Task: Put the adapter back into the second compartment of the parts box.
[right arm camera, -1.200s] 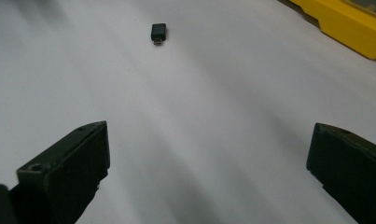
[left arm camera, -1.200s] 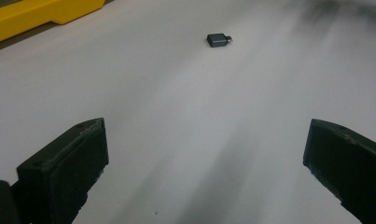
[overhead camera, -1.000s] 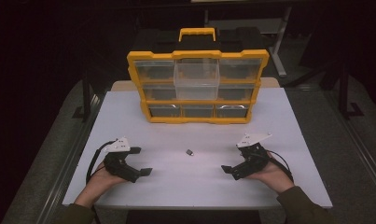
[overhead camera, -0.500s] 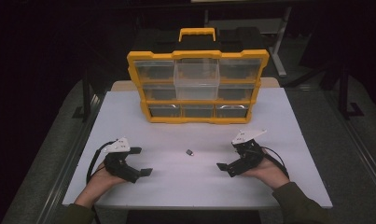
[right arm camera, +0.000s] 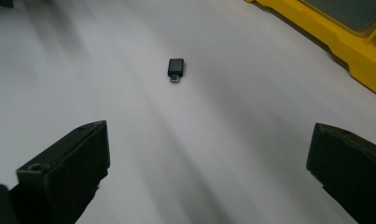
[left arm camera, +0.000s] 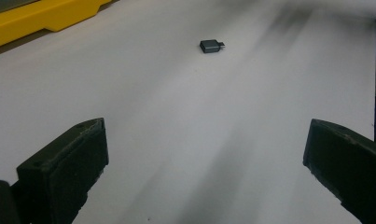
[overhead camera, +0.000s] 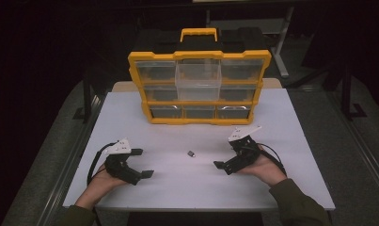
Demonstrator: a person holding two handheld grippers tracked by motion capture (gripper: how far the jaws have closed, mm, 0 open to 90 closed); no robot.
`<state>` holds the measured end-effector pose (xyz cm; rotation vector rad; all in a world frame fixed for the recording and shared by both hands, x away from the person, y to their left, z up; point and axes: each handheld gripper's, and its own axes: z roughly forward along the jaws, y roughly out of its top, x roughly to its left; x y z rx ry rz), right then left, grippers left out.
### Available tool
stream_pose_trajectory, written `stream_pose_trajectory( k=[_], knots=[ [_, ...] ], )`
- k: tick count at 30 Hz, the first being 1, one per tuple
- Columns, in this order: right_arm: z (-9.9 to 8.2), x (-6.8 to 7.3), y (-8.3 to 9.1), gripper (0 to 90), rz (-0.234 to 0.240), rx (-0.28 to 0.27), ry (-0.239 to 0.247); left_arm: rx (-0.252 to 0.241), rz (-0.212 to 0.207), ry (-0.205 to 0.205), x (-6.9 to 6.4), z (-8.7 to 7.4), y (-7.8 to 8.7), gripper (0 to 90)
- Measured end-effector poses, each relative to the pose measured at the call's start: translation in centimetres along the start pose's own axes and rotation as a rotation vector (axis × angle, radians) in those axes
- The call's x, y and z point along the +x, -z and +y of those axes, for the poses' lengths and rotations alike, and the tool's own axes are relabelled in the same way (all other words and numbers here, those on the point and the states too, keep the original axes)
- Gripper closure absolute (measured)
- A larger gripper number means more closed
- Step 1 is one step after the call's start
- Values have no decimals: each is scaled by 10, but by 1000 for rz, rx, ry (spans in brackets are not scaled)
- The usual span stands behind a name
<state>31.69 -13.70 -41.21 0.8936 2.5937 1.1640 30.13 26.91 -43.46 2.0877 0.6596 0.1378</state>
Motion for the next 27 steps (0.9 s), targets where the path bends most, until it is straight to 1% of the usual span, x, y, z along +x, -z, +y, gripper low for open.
stream_pose_trajectory(
  k=[10, 27],
  knots=[
    [10, 1, -6, 0, 13, 7, 20, -6, -2, 5, 1, 0, 0, 0],
    [29, 2, -16, 0, 28, 24, 34, -2, -3, 1, 1, 0, 0, 0]
  ],
)
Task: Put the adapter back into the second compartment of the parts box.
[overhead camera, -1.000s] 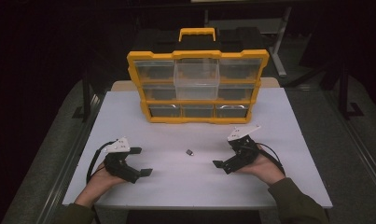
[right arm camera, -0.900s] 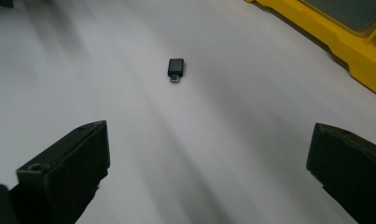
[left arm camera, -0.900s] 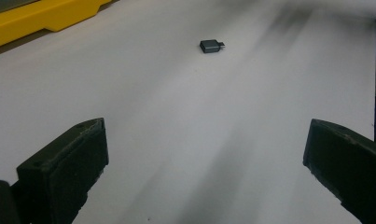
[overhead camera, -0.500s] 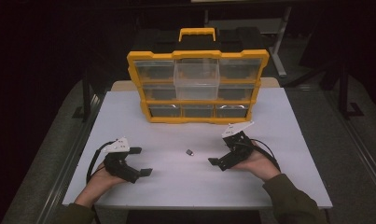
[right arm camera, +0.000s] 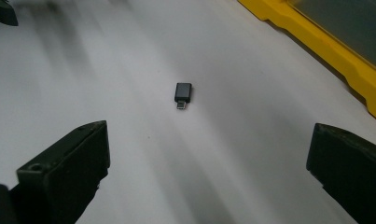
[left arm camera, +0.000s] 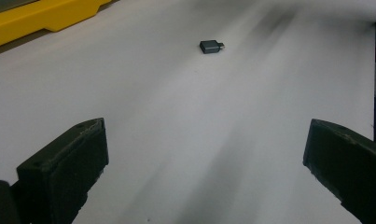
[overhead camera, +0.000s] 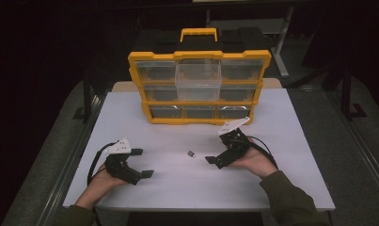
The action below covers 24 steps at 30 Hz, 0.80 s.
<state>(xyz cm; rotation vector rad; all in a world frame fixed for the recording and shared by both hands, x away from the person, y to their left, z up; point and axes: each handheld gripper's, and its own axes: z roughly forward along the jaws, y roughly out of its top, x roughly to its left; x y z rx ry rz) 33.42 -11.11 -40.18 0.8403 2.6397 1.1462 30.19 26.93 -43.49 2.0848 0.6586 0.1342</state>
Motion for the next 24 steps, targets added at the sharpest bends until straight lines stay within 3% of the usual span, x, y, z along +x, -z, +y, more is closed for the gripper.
stream_pose_trajectory(
  k=[24],
  knots=[
    [20, 0, -15, 5, 18, 23, 17, 0, -2, -1, 0, 0, 0, 0]
  ],
)
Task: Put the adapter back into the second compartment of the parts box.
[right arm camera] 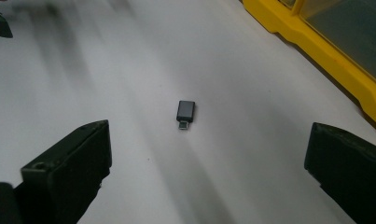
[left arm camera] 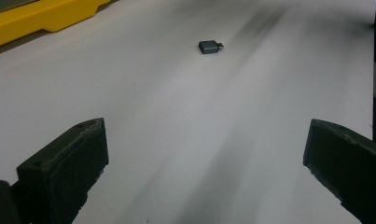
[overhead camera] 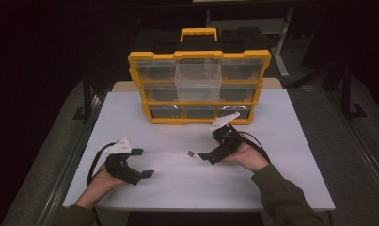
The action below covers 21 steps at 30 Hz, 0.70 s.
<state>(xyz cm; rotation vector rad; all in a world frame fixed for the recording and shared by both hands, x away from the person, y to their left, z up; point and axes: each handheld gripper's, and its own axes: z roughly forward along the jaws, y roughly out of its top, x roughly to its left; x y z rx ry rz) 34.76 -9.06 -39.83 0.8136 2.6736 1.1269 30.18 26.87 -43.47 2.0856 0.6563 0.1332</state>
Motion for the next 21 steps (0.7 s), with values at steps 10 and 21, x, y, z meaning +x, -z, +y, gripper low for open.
stream_pose_trajectory(
  k=[10, 21],
  knots=[
    [5, -2, -3, 95, -5, 7, 9, 0, -1, 0, 0, 0, 0, 0],
    [10, -1, -8, 273, 6, 29, 18, 0, -9, -1, -1, 0, -1, 0]
  ],
)
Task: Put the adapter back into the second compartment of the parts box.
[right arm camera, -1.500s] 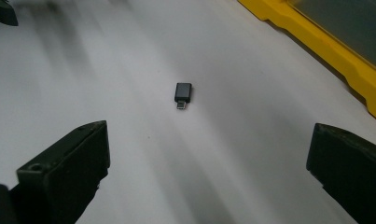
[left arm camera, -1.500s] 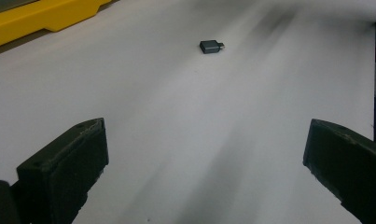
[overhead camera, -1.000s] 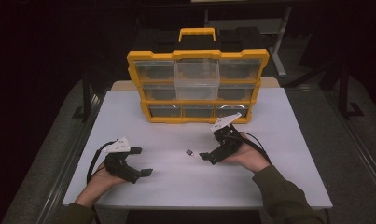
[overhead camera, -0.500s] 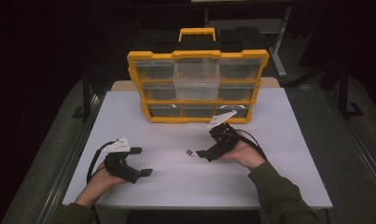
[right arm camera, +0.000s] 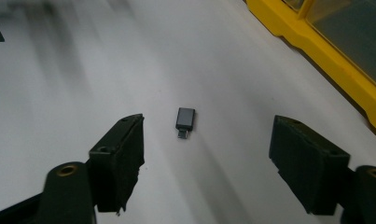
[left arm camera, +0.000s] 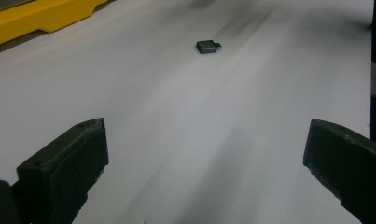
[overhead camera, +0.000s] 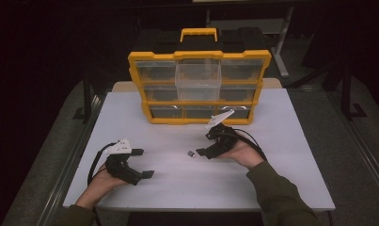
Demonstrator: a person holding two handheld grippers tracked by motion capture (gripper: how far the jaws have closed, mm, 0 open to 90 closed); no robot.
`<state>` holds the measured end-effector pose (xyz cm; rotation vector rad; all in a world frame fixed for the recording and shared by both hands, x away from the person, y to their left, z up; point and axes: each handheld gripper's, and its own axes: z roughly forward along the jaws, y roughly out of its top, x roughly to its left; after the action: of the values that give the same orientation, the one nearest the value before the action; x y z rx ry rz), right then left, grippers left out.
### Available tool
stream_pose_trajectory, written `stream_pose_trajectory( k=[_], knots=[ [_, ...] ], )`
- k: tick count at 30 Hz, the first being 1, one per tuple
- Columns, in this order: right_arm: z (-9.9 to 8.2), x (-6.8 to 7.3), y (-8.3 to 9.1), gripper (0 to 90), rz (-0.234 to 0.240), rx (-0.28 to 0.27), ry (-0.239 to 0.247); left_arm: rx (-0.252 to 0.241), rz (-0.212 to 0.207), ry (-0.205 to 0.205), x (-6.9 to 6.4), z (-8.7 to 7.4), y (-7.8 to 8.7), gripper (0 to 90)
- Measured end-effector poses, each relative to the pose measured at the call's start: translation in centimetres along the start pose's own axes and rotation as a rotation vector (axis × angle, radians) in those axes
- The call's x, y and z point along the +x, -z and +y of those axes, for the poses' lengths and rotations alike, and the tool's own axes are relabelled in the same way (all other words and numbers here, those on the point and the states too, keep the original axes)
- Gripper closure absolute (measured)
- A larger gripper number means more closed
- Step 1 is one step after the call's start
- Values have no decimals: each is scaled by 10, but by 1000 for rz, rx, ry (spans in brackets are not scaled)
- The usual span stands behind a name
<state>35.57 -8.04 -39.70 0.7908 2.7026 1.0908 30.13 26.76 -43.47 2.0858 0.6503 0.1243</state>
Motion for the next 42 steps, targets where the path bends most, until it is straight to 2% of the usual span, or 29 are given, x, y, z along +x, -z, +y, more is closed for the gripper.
stream_pose_trajectory(
  k=[11, 26, 42],
  knots=[
    [6, 0, -9, 447, 18, 29, 3, 0, -3, 0, 0, 0, 0, 0],
    [13, -1, -25, 610, 39, 66, 13, 2, -6, -2, 0, 0, 0, 0],
    [19, 1, -47, 665, 36, 92, 32, 5, -7, -9, -1, 0, -1, 0]
  ],
)
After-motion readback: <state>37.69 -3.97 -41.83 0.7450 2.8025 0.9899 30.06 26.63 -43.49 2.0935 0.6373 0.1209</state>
